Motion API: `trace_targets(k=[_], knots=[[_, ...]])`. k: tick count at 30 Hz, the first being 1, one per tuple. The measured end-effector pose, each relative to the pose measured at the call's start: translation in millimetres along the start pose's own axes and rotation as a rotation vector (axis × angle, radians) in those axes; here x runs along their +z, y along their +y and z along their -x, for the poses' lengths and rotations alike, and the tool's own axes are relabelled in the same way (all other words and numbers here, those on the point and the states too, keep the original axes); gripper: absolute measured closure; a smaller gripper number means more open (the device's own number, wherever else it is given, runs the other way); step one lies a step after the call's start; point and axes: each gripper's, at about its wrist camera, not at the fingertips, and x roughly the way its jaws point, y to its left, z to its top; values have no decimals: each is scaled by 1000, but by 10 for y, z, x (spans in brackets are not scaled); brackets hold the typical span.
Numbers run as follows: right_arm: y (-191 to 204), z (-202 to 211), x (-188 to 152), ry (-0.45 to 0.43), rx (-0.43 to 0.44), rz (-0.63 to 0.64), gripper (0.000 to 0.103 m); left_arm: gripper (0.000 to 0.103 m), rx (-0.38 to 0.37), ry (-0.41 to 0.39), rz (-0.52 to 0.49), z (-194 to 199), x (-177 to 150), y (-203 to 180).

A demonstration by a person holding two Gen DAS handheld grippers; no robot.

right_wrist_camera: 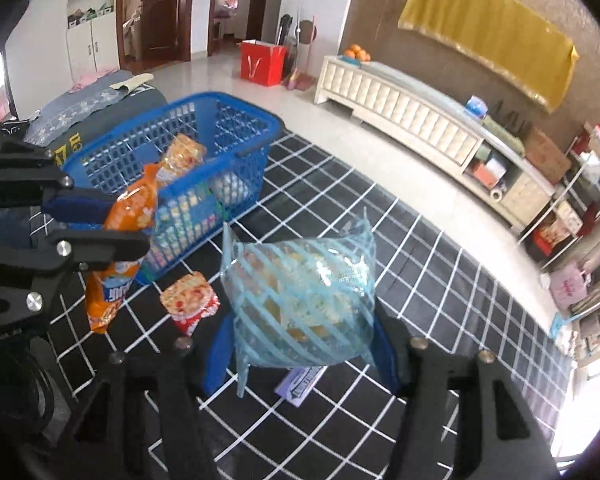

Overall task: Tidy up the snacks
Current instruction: 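Carry the orange stick packet and blue-striped bag over the basket with both tools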

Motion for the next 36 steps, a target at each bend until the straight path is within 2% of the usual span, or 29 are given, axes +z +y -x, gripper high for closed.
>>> trace_targets(k=[9,18,28,36], knots=[[261,431,261,-64,-45,4,39,88,3,-76,-37,489,-124,297],[529,435,599,-94,-38,-30,39,88,18,-110,-1,724,-137,916],[875,112,859,-78,14,-13,39,88,29,-69,41,491,-131,1438],[786,-133,879,-33,21,-41,39,87,-18,-7,51,-42,21,1498]])
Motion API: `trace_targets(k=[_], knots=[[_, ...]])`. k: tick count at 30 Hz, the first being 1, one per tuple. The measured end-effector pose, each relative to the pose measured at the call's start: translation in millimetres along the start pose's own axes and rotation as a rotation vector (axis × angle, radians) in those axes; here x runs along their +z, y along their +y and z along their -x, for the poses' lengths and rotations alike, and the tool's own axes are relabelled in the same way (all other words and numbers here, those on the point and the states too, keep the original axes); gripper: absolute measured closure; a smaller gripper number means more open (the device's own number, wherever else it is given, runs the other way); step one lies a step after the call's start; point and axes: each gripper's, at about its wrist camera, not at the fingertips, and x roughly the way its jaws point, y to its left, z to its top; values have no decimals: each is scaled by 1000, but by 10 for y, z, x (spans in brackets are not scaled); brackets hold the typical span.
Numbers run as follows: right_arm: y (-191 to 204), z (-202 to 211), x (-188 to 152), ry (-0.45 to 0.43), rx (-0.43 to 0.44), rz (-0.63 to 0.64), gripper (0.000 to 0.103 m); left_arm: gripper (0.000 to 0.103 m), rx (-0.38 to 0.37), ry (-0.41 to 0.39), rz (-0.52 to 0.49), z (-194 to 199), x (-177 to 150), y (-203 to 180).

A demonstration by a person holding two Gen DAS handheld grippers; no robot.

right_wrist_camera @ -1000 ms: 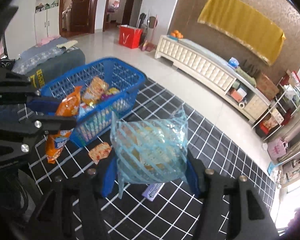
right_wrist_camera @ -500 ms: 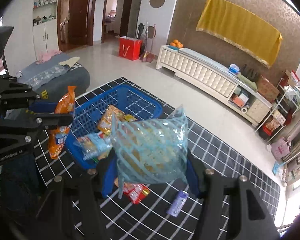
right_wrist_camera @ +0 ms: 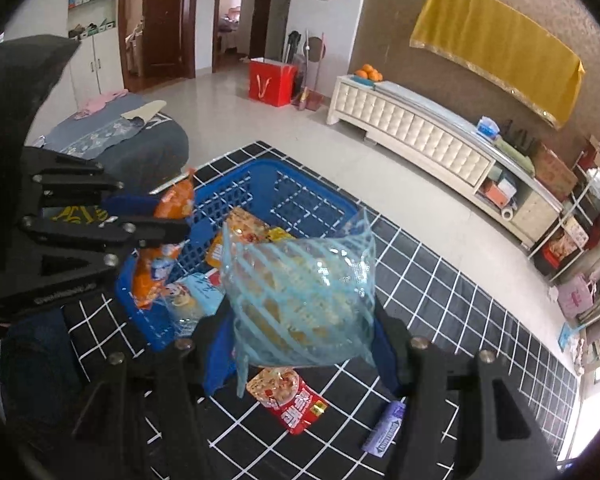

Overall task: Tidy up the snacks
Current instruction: 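Carry the orange stick packet and blue-striped bag over the basket with both tools, then open the left tool to drop the orange stick packet into the basket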

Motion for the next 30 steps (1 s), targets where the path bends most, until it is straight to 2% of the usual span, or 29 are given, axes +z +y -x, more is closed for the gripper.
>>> trace_targets(k=[2,3,4,7,16,24,26,27,28,30], knots=[[-73,-60,-32,15,-5,-15,39,72,-11,13,15,-116,52,27],[-92,-80,-39,22,-6,-21,39,55,-18,27,35,-179,88,53],[-104,-93,-38,27,-6,-24,39,49,-20,32,53,-219,118,78],[-153,-88,-56,32,-11,-31,39,49,-26,36,56,-256,180,101],[-161,-41,47,20,11,-77,39,49,-7,23,44,-39,135,252],[49,-195,186,40,15,-103,39,49,27,-14,70,126,5,575],[123,-254,218,49,27,-96,39,42,41,-15,80,143,-41,669],[176,-297,246,56,30,-90,39,33,50,-16,86,152,-68,718],[210,-328,266,61,32,-88,38,29,46,-19,88,162,-94,770],[267,-404,307,72,39,-86,38,27,38,-8,102,161,-139,868]])
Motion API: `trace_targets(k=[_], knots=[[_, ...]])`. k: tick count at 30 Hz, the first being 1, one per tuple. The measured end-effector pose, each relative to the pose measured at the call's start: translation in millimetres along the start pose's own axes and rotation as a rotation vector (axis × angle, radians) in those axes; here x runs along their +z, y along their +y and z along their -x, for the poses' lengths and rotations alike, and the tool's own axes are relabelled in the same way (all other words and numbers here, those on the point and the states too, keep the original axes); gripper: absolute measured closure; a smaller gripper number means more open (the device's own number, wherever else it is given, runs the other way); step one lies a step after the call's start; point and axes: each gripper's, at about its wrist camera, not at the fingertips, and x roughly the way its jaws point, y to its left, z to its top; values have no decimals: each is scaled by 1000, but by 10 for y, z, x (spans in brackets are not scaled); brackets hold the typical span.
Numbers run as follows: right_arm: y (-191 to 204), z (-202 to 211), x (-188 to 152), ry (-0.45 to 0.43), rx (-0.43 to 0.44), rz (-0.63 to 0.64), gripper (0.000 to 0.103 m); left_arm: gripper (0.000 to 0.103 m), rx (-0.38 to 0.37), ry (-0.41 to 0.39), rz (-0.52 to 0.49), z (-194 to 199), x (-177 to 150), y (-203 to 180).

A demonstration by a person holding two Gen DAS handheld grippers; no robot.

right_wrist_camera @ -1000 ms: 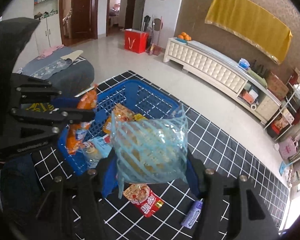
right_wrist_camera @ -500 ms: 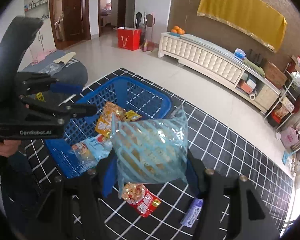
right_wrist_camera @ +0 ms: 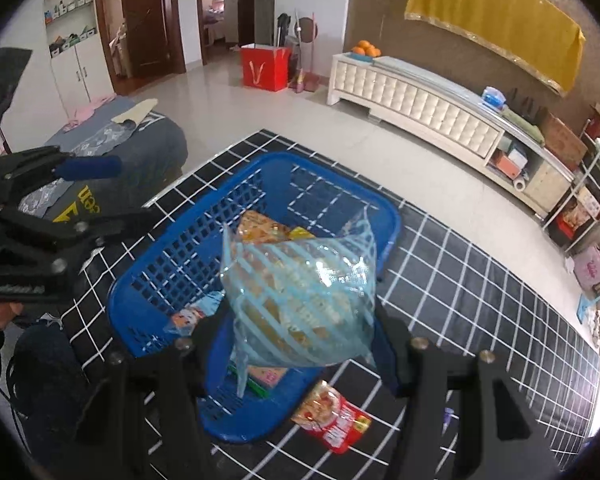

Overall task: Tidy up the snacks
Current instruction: 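Open the left tool to drop the orange stick packet into the basket, then lower the blue-striped bag into the basket and open the right tool, then move both tools back to the red noodle packet and purple tube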

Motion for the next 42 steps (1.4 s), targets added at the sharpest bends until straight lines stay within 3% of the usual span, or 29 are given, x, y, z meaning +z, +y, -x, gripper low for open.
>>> trace_targets(k=[3,11,13,17,19,24,33,42], knots=[[95,-137,58,20,7,14,38,19,7,-5,15,1,-50,155],[257,-497,299,24,-32,55,37,13,25,-12,18,-146,-82,389],[221,-622,376,40,-38,27,33,1,19,-13,25,-190,-65,432],[169,-760,396,84,-71,23,20,0,32,-18,23,-222,-53,452],[145,-703,368,57,-99,14,12,0,37,-17,14,-215,-53,430],[73,-482,293,47,-57,-23,12,0,34,-14,-2,-158,-66,308],[34,89,185,-27,-62,-31,12,0,5,-43,-28,164,-87,-9],[-219,558,-152,-57,-68,-87,12,0,-17,-59,-63,427,-120,-456]])
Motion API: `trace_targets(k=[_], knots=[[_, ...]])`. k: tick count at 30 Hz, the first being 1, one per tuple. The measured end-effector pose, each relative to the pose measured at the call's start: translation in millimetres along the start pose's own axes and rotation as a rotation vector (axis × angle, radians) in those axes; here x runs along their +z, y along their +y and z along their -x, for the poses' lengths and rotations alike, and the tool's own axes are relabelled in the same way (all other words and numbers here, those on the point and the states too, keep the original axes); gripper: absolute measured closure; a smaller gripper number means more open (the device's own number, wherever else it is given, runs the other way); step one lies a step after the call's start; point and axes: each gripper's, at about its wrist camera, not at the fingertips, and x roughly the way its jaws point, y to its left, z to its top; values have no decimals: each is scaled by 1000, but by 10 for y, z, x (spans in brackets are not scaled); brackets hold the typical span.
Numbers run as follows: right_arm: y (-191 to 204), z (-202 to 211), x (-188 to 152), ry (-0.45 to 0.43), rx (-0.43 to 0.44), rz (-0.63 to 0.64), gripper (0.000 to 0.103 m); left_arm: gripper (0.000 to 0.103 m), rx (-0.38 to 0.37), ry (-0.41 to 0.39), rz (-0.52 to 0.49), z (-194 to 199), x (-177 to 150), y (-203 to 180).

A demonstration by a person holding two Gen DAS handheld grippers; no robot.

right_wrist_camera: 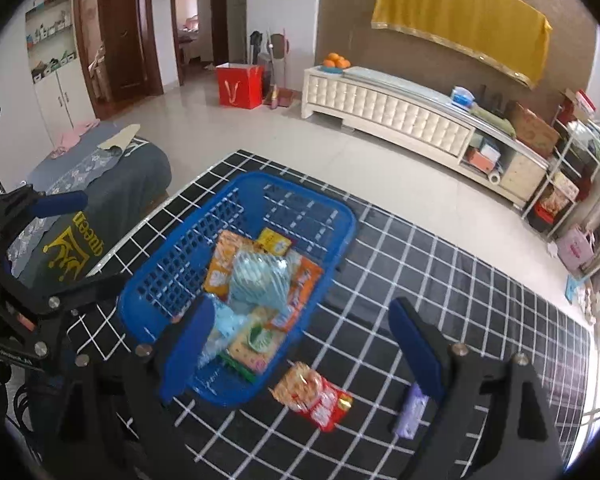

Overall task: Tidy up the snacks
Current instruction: 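Move both tools back to the red noodle packet and purple tube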

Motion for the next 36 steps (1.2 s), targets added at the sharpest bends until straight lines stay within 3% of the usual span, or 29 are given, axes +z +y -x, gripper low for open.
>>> trace_targets(k=[15,19,23,28,31,36], knots=[[-680,199,-762,45,-16,-108,12,0,-59,41,-56,-146,-124,-1030],[-748,90,-928,88,13,-74,12,0,-71,47,-38,-192,-212,-1155],[-677,-68,-1050,120,62,-9,12,0,-36,45,-18,-165,-353,-1177],[-481,-365,-1222,157,135,106,12,0,16,45,73,-95,-673,-1085],[-376,-584,-1334,172,180,185,12,0,53,84,183,-153,-938,-1033],[-249,-989,-1430,223,211,273,12,0,113,126,254,-310,-1255,-982]])
